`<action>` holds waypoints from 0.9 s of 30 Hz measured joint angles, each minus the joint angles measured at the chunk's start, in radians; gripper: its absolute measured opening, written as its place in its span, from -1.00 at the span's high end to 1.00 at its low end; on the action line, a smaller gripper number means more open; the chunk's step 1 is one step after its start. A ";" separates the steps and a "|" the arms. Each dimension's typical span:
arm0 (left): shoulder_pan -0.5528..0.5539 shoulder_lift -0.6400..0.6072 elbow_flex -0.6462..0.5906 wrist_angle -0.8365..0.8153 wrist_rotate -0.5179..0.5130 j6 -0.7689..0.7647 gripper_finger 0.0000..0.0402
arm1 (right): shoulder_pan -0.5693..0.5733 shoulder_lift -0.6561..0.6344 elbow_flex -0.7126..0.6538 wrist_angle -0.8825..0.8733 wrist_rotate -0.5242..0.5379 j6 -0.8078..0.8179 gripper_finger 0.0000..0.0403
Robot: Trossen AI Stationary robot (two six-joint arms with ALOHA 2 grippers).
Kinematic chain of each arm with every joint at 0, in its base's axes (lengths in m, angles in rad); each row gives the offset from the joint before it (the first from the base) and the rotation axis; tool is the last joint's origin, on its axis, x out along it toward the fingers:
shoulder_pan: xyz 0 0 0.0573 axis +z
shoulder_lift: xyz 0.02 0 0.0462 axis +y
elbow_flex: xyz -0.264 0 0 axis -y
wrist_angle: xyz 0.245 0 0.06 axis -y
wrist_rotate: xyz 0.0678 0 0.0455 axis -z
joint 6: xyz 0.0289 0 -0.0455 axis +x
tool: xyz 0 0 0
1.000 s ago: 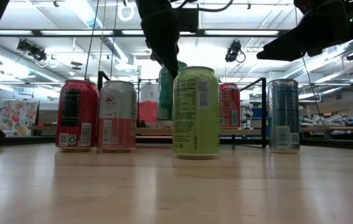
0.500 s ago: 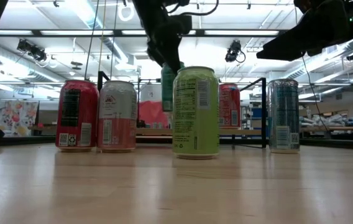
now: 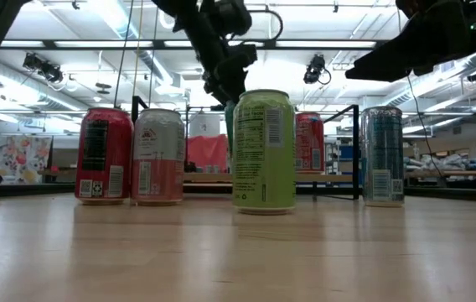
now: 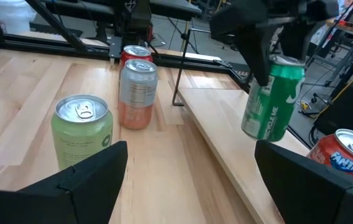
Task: Place canned beverage on shelf
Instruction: Put the green soda can on the shelf
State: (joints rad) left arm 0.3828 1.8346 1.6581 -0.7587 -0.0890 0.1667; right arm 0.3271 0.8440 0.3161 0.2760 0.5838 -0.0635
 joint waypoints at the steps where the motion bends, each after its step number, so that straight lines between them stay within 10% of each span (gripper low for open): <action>1: 0.010 0.005 0.000 0.001 0.007 0.003 -0.57 | -0.003 0.000 0.000 0.000 0.000 0.000 -0.81; 27: 0.154 0.047 -0.002 0.109 0.061 0.070 -0.57 | -0.017 0.000 0.000 0.001 -0.004 -0.019 -0.81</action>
State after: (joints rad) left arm 0.5369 1.8812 1.6566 -0.6498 -0.0277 0.2367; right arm 0.3103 0.8444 0.3161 0.2771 0.5797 -0.0826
